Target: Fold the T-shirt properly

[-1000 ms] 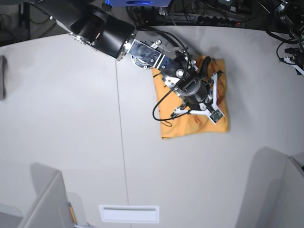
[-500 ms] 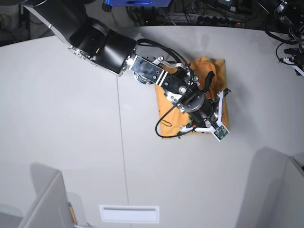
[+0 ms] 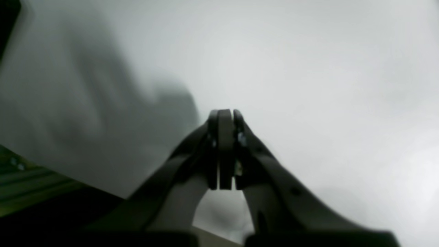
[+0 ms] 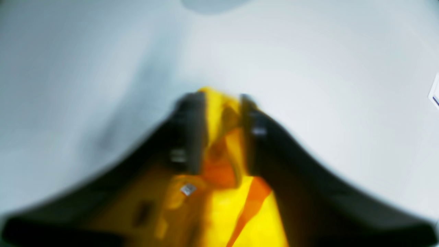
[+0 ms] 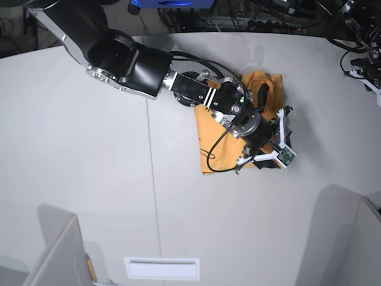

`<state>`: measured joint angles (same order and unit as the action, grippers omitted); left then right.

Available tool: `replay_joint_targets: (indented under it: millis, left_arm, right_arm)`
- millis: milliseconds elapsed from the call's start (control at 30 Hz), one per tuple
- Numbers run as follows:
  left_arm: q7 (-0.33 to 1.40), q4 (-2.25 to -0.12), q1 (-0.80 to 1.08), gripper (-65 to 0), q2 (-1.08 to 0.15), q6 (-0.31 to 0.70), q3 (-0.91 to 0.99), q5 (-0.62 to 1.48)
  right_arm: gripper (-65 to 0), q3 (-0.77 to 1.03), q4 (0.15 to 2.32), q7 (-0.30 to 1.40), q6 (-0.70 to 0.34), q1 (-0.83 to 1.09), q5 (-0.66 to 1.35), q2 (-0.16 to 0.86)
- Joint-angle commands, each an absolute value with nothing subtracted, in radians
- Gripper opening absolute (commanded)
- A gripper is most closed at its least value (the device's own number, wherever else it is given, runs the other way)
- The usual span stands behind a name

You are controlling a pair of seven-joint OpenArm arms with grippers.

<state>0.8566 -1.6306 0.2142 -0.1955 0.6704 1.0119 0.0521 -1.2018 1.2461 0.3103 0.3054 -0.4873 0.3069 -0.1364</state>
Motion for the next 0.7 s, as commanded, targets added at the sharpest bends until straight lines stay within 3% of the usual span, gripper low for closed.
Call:
replay_joint_targets:
  millis: [0,133,267,333,400,433,667]
  left_arm:
    - [0.839,-1.650,0.209,-65.0,-0.214,0.667,1.015,0.053]
    - [0.839,-1.650,0.208,-65.0,-0.213,0.667,1.012,0.062]
    - [0.839,-1.650,0.197,-65.0,-0.211,0.667,1.010,0.064]
    - [0.839,-1.650,0.196,-65.0,-0.211,0.667,1.010,0.064]
    - [0.839,-1.649,0.194,-65.0,-0.211,0.667,1.010,0.064]
    - [0.839,-1.649,0.194,-65.0,-0.211,0.667,1.010,0.064]
    - [0.837,-1.650,0.194,-65.0,-0.211,0.667,1.013,0.064]
  right_arm:
    - [-36.2,-1.194,1.273,0.277,0.308,-0.521,0.294,-0.156]
    - [-35.1,-1.190,1.354,0.300,0.308,-0.532,0.294,-0.153]
    - [-35.6,-1.092,1.449,0.539,0.309,-0.527,0.291,-0.150]
    - [-41.1,-1.056,1.488,0.673,0.309,-0.509,0.289,-0.137]
    - [-54.8,-1.047,1.531,0.769,0.308,-0.498,0.292,-0.104]
    - [-65.0,-1.049,1.560,0.811,0.308,-0.483,0.294,-0.088]
    - [-65.0,-1.047,1.641,0.869,0.308,-0.312,0.289,-0.007]
